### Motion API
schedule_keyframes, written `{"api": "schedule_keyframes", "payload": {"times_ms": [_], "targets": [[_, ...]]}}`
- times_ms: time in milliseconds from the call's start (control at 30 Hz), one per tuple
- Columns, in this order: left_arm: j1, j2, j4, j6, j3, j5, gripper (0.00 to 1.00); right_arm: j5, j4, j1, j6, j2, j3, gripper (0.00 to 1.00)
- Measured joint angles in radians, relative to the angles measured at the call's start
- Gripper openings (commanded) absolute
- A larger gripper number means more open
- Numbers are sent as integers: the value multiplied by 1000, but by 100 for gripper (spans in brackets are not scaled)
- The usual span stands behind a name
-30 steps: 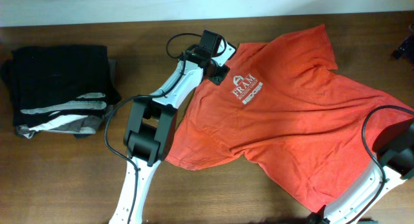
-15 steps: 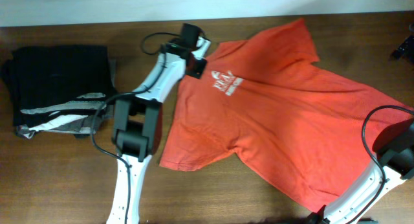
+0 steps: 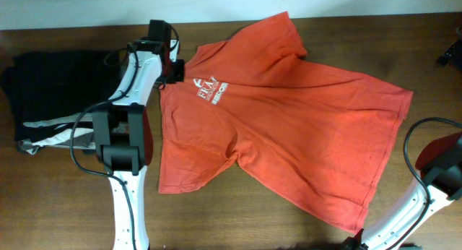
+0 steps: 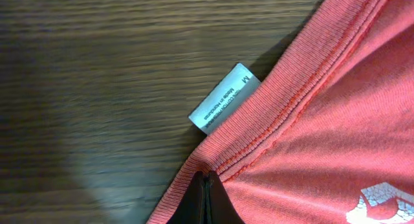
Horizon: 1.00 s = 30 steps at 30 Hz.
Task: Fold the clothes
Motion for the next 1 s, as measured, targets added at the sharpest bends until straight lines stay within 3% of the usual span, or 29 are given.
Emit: {"api": "schedule_keyframes", "payload": {"times_ms": [367,700,833,1000], "targets": [[-21,-69,-53,-4,0,-1,0,0,0,0,0,0,0,99],[-133,-454,-153,-16,22,2,0,0,0,0,0,0,0,99],[-153,-481,-87,-23,29,18,0,0,0,0,0,0,0,99],[-167,-372,105,-22,27,31,0,0,0,0,0,0,0,99]]}}
